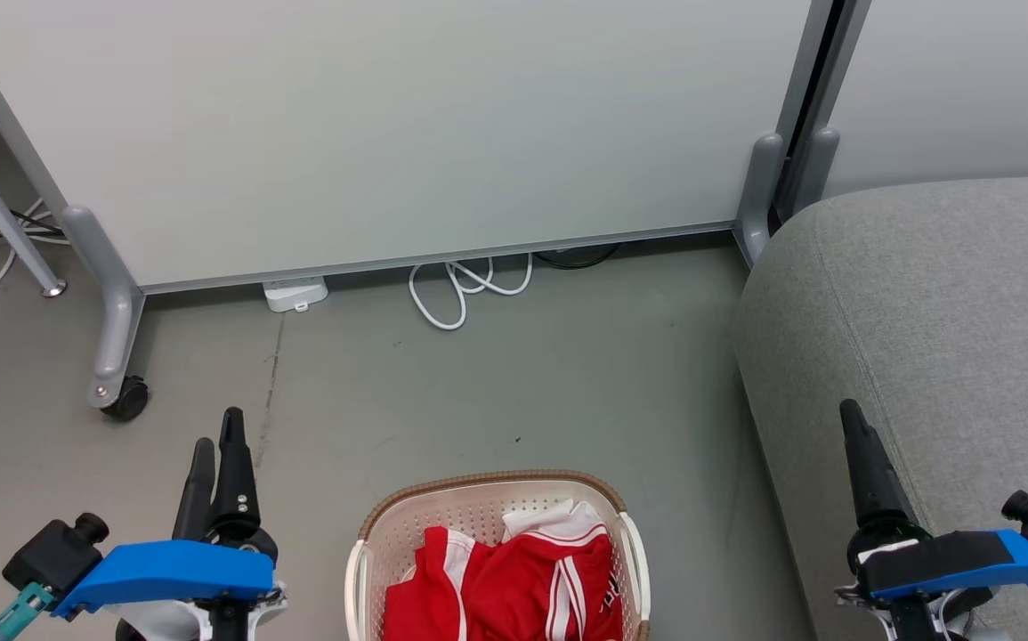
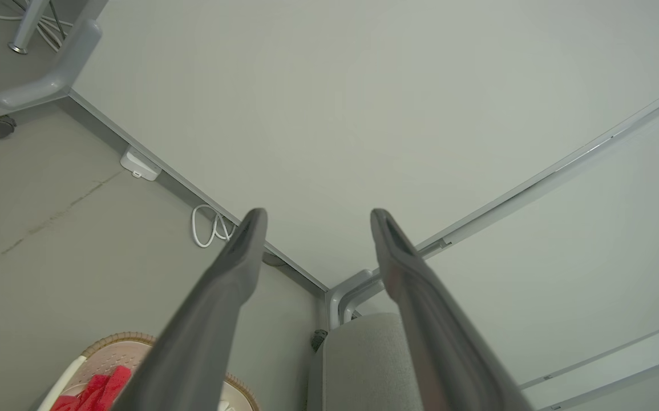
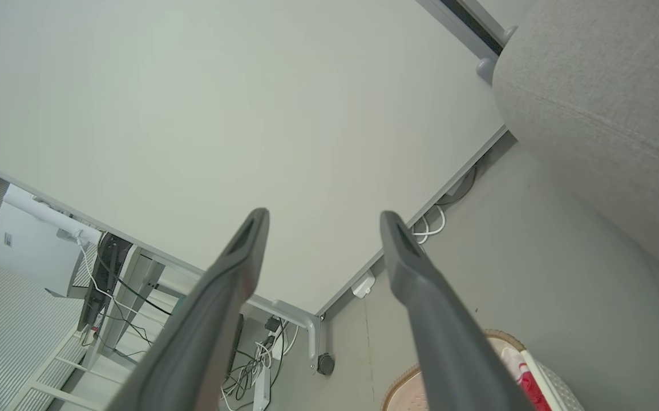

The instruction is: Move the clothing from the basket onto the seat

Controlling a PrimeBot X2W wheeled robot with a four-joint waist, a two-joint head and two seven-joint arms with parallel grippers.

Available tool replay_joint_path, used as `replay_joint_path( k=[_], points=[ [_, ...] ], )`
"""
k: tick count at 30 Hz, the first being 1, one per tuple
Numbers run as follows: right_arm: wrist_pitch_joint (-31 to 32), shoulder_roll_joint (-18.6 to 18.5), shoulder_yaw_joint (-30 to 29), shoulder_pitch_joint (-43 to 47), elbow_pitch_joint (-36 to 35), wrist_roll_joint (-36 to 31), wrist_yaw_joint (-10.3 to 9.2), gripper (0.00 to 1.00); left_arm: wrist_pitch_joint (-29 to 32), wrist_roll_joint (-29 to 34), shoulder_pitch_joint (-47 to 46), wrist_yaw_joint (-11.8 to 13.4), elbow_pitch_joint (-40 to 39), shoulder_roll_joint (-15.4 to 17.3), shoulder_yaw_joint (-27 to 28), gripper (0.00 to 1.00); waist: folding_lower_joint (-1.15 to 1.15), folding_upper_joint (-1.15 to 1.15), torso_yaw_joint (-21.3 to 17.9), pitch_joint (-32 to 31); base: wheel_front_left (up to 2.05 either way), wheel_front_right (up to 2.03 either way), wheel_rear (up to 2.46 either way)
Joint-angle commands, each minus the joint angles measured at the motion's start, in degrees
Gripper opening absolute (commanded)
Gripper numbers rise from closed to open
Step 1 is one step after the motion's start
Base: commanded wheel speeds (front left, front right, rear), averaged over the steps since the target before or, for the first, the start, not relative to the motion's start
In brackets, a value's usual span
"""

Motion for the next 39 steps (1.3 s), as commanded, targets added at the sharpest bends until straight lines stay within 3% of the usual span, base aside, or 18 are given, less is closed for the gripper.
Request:
replay_joint_path(
  k=[1, 13, 39],
  points=[
    [-0.45, -0.34, 0.28, -1.48, -1.10, -1.75, 0.14, 1.00, -0.49, 1.95, -1.82, 0.18, -1.12, 0.48, -0.44, 1.00, 0.00, 0.00, 0.02, 0.00, 0.00, 0.00, 0.00],
    [-2.71, -0.42, 1.62, -1.42, -1.94, -13.85, 0.16, 1.00, -2.71, 14.48, -1.66, 1.47, -1.41, 0.53, -2.69, 1.00, 0.00, 0.00, 0.16, 0.14, 0.00, 0.00, 0.00],
    [-6.75, -0.55, 3.27, -1.65, -1.74, -31.98, 0.18, 1.00, -6.76, 32.05, -1.96, 3.08, -1.97, 0.61, -6.03, 1.00, 0.00, 0.00, 0.61, 0.38, 0.00, 0.00, 0.00]
  ],
)
